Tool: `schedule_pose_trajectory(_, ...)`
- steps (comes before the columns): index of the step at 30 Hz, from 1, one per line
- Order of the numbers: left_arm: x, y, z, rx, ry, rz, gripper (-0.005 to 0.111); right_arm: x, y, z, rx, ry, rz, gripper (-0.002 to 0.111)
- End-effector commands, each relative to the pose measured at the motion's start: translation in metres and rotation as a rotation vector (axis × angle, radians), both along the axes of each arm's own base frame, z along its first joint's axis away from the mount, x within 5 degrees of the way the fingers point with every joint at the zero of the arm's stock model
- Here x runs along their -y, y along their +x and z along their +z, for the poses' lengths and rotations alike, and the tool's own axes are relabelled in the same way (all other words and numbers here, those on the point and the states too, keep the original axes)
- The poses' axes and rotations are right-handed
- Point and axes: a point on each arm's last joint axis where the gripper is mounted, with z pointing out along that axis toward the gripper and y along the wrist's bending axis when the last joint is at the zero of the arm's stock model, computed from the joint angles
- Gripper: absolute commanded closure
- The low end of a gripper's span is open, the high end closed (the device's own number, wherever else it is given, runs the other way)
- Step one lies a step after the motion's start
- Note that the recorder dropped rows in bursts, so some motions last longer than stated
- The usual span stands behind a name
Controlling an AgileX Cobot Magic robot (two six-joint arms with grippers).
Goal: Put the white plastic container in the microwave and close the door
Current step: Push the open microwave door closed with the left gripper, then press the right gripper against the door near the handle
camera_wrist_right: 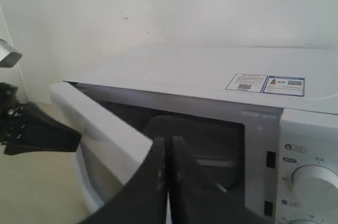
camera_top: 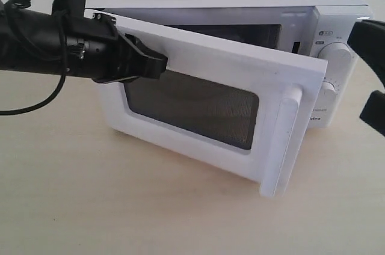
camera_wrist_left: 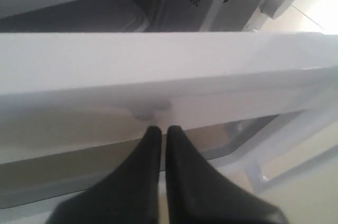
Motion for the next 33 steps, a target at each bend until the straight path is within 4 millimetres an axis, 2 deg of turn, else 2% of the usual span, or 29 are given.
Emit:
schedule_pose_trajectory(1, 0.006, 0.01, -0.001, 0.005, 0.001, -0.001, 0.102, -0.004, -0.003, 0.0, -0.016, -0.013, 0.055, 0.108)
schedule_pose_trajectory(8, 0.007, 0.019, -0.002, 0.041, 0.028, 0.023, 0.102, -0.011, 0.001, -0.007, -0.046, -0.064, 0.073, 0.108)
schedule_pose_trajectory(15, 0.006, 0.019, -0.001, 0.044, 0.03, 0.029, 0.102, -0.028, 0.025, -0.031, -0.129, -0.174, 0.008, 0.108)
schedule_pose_trajectory(19, 0.006, 0.02, -0.001, 0.046, 0.031, 0.033, 0.102, -0.032, 0.04, -0.034, -0.094, -0.084, -0.101, 0.108)
schedule_pose_trajectory(22, 0.005, 0.021, -0.001, 0.053, 0.036, 0.048, 0.102, -0.042, 0.047, -0.034, -0.024, -0.04, -0.074, 0.108)
schedule_pose_trajectory(25, 0.005, 0.021, -0.001, 0.055, 0.038, 0.052, 0.102, -0.051, 0.055, -0.043, -0.024, -0.009, -0.069, 0.108)
schedule_pose_trajectory(33, 0.005, 0.021, -0.001, 0.055, 0.038, 0.052, 0.102, -0.059, 0.069, -0.061, 0.02, -0.044, -0.134, 0.108)
